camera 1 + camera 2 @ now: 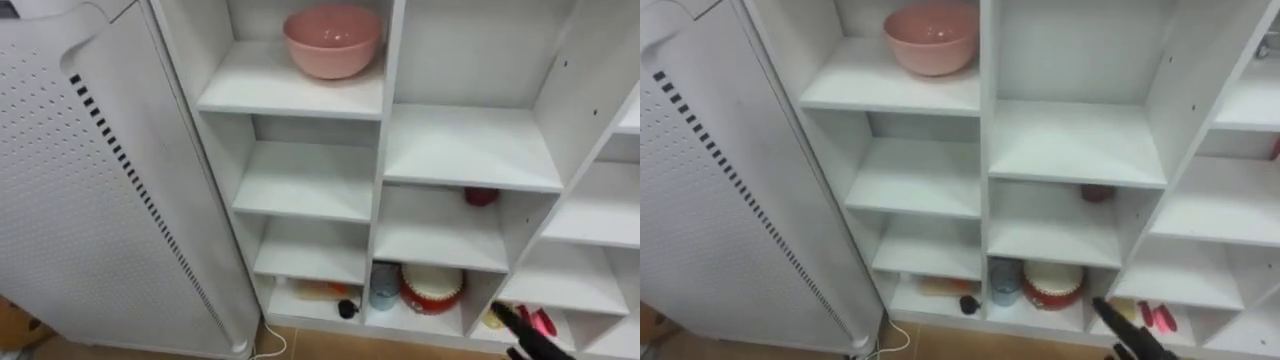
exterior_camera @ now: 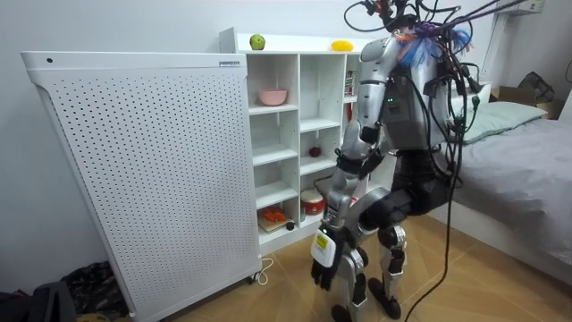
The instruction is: Arrange fruit in the closet
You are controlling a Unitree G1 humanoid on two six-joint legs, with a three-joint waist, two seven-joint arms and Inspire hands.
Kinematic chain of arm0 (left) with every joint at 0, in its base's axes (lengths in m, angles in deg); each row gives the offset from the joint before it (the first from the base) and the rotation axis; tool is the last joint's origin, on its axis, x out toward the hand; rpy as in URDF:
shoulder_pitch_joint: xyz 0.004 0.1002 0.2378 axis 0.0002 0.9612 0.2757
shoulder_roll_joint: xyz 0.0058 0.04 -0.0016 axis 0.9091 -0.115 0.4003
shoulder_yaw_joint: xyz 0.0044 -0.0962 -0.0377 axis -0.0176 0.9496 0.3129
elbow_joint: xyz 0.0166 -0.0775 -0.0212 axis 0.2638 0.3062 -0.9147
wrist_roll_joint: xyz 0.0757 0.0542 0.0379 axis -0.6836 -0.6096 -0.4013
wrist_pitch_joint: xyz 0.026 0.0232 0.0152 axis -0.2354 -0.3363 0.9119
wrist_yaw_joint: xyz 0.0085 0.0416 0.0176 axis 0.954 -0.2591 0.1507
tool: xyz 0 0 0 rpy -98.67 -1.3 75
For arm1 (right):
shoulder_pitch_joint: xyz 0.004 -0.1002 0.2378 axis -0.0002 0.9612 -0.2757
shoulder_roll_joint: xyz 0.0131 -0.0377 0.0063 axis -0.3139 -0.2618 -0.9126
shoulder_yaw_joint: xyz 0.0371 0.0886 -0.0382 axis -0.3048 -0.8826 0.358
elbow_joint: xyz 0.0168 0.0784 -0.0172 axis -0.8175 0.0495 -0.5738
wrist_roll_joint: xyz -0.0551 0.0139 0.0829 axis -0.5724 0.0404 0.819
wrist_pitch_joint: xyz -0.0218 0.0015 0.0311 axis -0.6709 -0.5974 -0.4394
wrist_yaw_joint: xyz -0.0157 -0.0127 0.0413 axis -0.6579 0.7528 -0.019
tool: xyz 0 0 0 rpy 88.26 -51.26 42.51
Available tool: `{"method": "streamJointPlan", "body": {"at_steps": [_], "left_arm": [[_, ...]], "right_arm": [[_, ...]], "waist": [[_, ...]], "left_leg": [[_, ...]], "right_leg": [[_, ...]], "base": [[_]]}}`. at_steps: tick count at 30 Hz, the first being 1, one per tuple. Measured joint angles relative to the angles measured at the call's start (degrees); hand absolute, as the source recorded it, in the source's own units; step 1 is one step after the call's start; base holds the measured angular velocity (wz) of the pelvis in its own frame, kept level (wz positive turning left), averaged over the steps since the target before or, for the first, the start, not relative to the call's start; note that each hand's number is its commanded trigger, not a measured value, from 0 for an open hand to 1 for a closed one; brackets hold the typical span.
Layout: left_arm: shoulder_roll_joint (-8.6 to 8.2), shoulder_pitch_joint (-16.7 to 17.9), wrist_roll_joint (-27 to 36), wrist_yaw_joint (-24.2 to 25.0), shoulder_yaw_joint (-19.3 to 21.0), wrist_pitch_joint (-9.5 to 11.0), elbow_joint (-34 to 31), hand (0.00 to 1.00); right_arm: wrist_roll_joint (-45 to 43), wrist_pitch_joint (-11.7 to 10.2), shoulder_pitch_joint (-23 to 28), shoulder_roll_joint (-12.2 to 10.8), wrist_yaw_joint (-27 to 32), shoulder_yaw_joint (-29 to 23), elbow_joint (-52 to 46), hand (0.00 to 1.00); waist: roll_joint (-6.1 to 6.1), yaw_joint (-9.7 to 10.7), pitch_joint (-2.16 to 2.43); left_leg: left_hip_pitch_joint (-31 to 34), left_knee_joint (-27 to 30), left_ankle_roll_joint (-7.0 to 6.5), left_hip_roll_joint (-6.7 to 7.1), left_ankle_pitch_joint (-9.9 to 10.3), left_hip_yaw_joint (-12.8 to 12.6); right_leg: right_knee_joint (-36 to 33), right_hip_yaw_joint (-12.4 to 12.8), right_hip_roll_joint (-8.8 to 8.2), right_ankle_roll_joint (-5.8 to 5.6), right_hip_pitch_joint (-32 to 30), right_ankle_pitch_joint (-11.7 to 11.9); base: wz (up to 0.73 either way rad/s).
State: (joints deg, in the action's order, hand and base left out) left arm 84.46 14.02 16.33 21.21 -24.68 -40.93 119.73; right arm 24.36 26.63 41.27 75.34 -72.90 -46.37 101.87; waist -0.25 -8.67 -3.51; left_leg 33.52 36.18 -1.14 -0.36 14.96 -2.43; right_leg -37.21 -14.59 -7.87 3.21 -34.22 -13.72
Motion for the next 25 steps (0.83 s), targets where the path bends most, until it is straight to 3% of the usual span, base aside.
{"method": "streamJointPlan", "body": {"at_steps": [2,3,4,5,7,9,12,16,20,21,22,24,25], "left_arm": [[0.79,0.11,0.29,0.15,1.09,0.33,0.01,0.0],[1.31,0.13,0.23,0.19,2.14,0.71,-0.28,0.0],[1.5,0.27,-0.17,0.09,4.36,1.46,-0.28,0.0],[1.54,0.39,-0.34,-0.02,5.48,1.66,-0.24,0.0],[1.55,2.22,-0.61,-0.26,7.94,2.67,-0.24,0.0],[1.59,3.79,-1.21,-0.46,9.86,2.91,-0.57,0.0],[1.65,7.32,-2.54,-0.59,13.72,3.45,-1.45,0.0],[1.49,10.51,-7.4,-0.46,14.2,3.57,-3.93,0.0],[1.11,11.41,-8.67,-0.75,15.0,3.6,-5.48,0.0],[0.59,11.41,-9.31,-0.94,15.44,3.61,-6.05,0.0],[-0.07,11.96,-10.34,-1.01,16.39,3.66,-6.83,0.0],[-1.21,12.52,-12.39,-1.72,18.21,3.66,-8.41,0.0],[-1.67,12.98,-13.6,-1.94,19.29,3.61,-8.72,0.0]], "right_arm": [[-4.42,0.29,2.08,-0.01,-1.3,1.97,0.1,0.0],[-7.59,0.27,4.04,-0.02,-1.96,2.99,0.11,0.0],[-10.25,0.26,6.61,-0.17,-2.53,3.28,0.1,0.0],[-11.55,0.31,7.96,-0.25,-2.75,3.37,0.09,0.0],[-16.01,0.57,13.16,-0.35,-3.52,3.5,0.04,0.0],[-20.43,0.86,16.34,-0.37,-4.03,3.42,0.04,0.0],[-28.9,1.07,21.34,-1.16,-4.17,1.67,-0.43,0.0],[-40.96,0.77,28.77,-2.99,-3.69,1.87,-0.63,0.0],[-44.66,0.76,30.79,-5.32,-2.13,1.69,-0.57,0.0],[-44.98,0.69,31.22,-5.93,-1.66,1.59,-0.58,0.0],[-45.23,0.69,31.67,-6.52,-1.11,1.31,-0.61,0.0],[-45.46,0.71,32.44,-7.11,-0.73,-0.24,-0.65,0.0],[-45.0,0.66,33.51,-7.34,-0.57,-1.32,-0.76,0.0]], "waist": [[0.01,0.84,0.09],[0.12,1.18,0.35],[-0.13,1.21,0.87],[-0.32,1.25,1.07],[-0.58,2.04,2.33],[-0.62,2.54,3.2],[-1.29,4.02,3.74],[-1.94,5.04,3.86],[-2.01,5.43,3.54],[-1.85,5.62,3.51],[-1.41,5.61,3.21],[-1.16,5.64,3.29],[-0.96,5.78,3.11]], "left_leg": [[-2.78,-2.9,0.18,0.23,-0.64,0.0],[-4.71,-4.66,0.34,0.15,-0.9,0.14],[-6.97,-7.13,0.52,-0.02,-1.54,0.18],[-8.4,-8.59,0.56,0.11,-2.08,0.16],[-14.22,-13.34,0.62,0.28,-2.86,0.0],[-18.01,-15.68,0.72,0.12,-2.94,-0.19],[-23.76,-19.39,0.77,-0.17,-2.97,-0.9],[-31.32,-22.83,0.78,-0.41,-2.97,-2.3],[-34.65,-24.06,0.79,-0.35,-2.95,-2.34],[-35.58,-24.66,0.79,-0.32,-2.94,-2.44],[-36.82,-25.42,0.78,-0.32,-2.94,-2.65],[-38.47,-26.67,0.77,-0.37,-2.93,-3.05],[-39.51,-27.3,0.72,-0.4,-2.87,-3.11]], "right_leg": [[2.26,-0.33,0.15,0.02,2.43,0.46],[4.33,-0.79,0.64,0.04,4.56,0.86],[6.76,-1.09,1.15,-0.06,6.91,1.29],[7.75,-1.2,1.16,-0.12,8.18,1.43],[11.53,-1.32,1.64,-0.66,13.51,1.58],[14.05,-1.34,2.3,-1.02,17.16,1.69],[17.77,-1.3,3.23,-1.56,22.68,1.82],[23.23,-0.98,4.65,-2.47,31.04,2.32],[25.52,0.31,5.06,-2.85,34.1,2.57],[25.73,0.39,5.13,-2.98,34.62,2.65],[26.19,0.42,5.17,-3.07,35.42,2.66],[26.65,0.69,5.43,-3.25,36.53,2.78],[26.82,1.3,5.61,-3.34,37.28,2.83]], "base": [[0.0],[0.03],[0.06],[0.09],[0.02],[-0.07],[-0.06],[-0.05],[-0.14],[0.0],[0.0],[-0.08],[-0.08]]}}
